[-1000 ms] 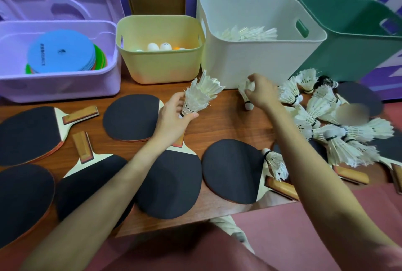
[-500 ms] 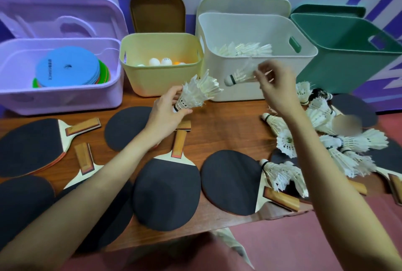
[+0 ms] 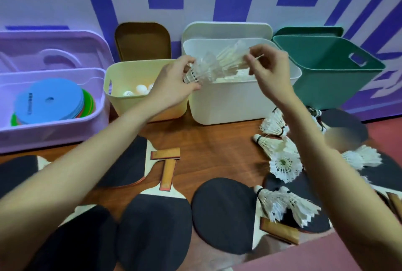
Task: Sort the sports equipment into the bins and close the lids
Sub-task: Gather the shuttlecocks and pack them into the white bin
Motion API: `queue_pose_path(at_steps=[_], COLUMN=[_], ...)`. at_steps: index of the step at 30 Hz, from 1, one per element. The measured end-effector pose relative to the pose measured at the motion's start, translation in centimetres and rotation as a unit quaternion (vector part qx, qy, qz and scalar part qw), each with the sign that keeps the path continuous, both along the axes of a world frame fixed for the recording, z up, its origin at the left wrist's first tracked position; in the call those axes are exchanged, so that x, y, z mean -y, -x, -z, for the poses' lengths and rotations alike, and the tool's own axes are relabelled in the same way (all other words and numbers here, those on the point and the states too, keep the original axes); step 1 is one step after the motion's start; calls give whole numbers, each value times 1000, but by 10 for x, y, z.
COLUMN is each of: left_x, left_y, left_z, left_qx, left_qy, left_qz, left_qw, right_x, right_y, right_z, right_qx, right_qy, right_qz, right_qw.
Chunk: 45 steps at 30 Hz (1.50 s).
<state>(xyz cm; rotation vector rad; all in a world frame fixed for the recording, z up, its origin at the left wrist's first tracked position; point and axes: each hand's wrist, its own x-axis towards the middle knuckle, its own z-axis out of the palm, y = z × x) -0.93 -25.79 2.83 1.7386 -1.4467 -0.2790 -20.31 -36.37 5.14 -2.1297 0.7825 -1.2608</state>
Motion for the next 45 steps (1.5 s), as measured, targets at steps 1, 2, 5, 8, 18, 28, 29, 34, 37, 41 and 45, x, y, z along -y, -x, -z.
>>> queue_pose_path(at_steps=[1,2,5,8,18,28,29,34,37,41,45], left_x=[10,21,55,91,185,209,208,203,200,197,189], left_y=[-1,-2,-8,-8,-5,-9,-9,-9,-11,-11,-15], left_z=[-8,-16,-30,-37,5,31,31,30,26,20,16], left_qx=[17,31,48,20,36,132,157,274,258,262,292], left_qy=[-6,-18,-79,-136,-378,-425,-427,-413,-420,-405,-373], left_qz=[2,3,5,36,99,125,121,117,113,106,105], left_qw=[1000,999,996,990,920,887,882,861,863,869,874], right_x=[10,21,55,87,153,179,180,179,179,174,169], right_y=[-3,-6,-13,-15,-21,-52,-55,-60,-59,-55,-53], right_z=[-3,-4,-3,-2,32,49,51,59,56,53,53], right_qx=[0,-5,-40,-110,-375,-487,-488,-475,-466,-441,-455], right_qy=[-5,-13,-38,-32,-127,-184,-187,-228,-219,-251,-252], right_qz=[10,22,68,137,160,92,85,32,24,-2,-4], right_qw=[1000,1000,996,984,904,849,849,849,857,862,854])
